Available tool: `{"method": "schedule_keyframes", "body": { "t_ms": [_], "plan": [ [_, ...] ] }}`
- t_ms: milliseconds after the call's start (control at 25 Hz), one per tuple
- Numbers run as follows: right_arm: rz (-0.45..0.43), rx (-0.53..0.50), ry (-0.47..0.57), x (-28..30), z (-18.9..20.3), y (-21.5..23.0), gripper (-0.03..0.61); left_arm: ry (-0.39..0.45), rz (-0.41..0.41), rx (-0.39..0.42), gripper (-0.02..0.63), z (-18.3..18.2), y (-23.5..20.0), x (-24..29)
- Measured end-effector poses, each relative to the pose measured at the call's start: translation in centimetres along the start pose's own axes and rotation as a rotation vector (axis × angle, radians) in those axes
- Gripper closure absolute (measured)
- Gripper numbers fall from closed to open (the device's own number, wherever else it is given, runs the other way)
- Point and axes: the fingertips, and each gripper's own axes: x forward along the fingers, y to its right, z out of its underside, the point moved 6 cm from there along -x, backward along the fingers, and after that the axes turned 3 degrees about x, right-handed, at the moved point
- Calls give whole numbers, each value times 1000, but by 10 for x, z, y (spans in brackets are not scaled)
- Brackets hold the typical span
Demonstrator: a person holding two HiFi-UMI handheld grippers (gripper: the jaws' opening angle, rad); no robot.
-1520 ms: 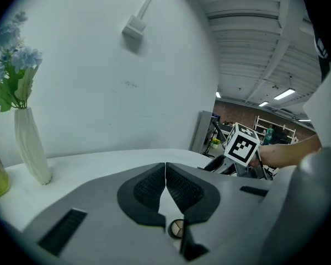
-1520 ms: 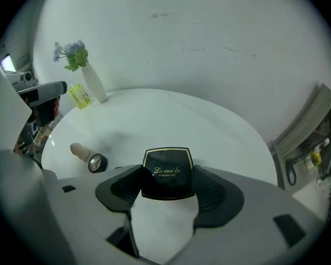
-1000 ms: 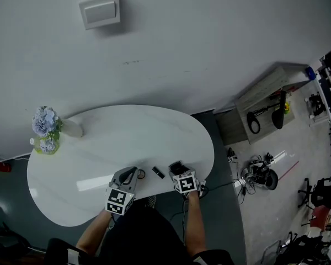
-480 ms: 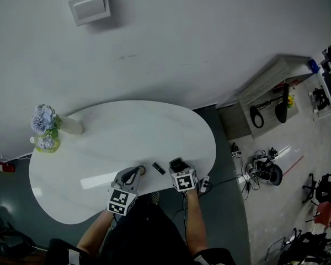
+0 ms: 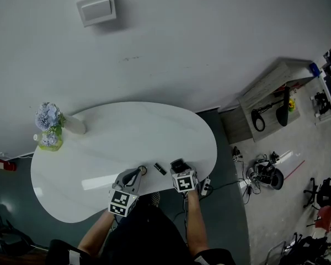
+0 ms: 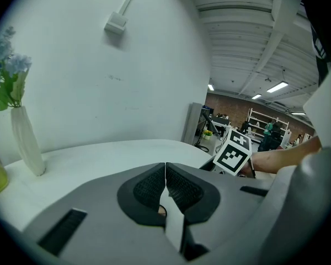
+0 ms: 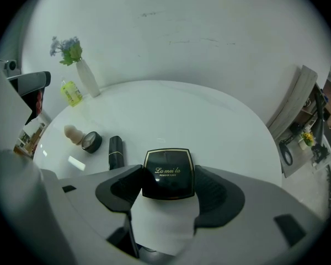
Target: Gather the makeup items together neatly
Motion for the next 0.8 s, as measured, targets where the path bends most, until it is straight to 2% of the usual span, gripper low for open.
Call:
{"method": "schedule_keyframes", "body": {
  "t_ms": [320, 520, 800],
  "plan": [
    [10, -20, 38, -11, -8, 0, 284, 14, -20, -2, 594, 1, 4, -12],
    [19, -40, 99, -30, -23, -3, 284, 32, -35, 8, 594, -3, 6, -19],
    [-24, -99, 288, -81, -46, -23, 287, 90, -72, 22, 594, -17, 12, -39]
  ]
}}
